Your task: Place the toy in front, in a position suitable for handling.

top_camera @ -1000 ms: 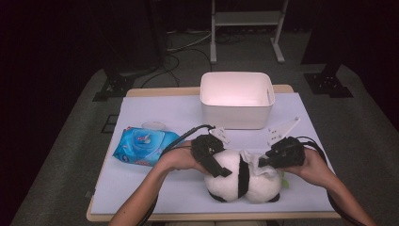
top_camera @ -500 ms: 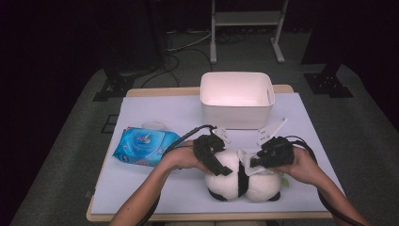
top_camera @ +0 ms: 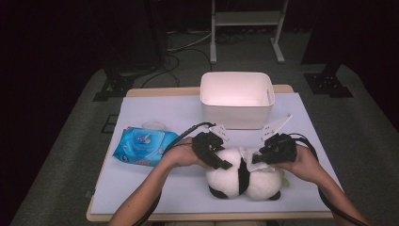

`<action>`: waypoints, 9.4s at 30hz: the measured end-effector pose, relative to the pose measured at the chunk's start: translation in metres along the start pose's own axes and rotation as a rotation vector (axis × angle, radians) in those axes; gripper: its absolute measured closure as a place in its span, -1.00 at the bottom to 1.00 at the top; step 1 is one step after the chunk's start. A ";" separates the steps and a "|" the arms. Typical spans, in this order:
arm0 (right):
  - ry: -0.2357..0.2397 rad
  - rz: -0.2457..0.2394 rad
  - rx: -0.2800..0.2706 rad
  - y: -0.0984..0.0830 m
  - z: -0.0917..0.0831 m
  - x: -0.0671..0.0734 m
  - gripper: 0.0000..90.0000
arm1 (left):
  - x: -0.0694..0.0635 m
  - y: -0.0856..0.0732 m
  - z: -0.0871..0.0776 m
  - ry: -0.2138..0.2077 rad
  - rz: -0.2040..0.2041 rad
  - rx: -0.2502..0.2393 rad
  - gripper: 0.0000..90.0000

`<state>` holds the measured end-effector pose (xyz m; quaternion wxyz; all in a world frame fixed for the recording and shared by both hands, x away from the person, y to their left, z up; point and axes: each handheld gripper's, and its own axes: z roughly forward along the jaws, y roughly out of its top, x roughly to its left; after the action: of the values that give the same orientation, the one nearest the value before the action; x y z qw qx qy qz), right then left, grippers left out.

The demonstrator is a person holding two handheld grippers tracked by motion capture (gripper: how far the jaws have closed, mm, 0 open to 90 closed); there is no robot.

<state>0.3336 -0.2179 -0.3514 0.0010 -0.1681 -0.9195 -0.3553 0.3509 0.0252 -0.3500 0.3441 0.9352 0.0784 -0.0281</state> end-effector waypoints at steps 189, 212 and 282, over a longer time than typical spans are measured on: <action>-0.119 0.087 -0.006 -0.033 -0.042 -0.016 0.88 | -0.004 0.002 -0.025 -0.030 0.166 -0.071 -0.16; -0.067 -0.057 0.033 0.021 -0.020 0.002 0.88 | -0.008 0.019 -0.019 -0.023 0.187 -0.058 -0.16; -0.092 0.058 -0.004 -0.022 -0.038 -0.008 0.89 | -0.012 -0.006 -0.028 -0.032 0.044 -0.109 -0.76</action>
<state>0.3300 -0.2608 -0.3386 -0.0314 -0.2111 -0.9126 -0.3488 0.3376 0.0464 -0.3314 0.3964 0.9160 0.0536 -0.0311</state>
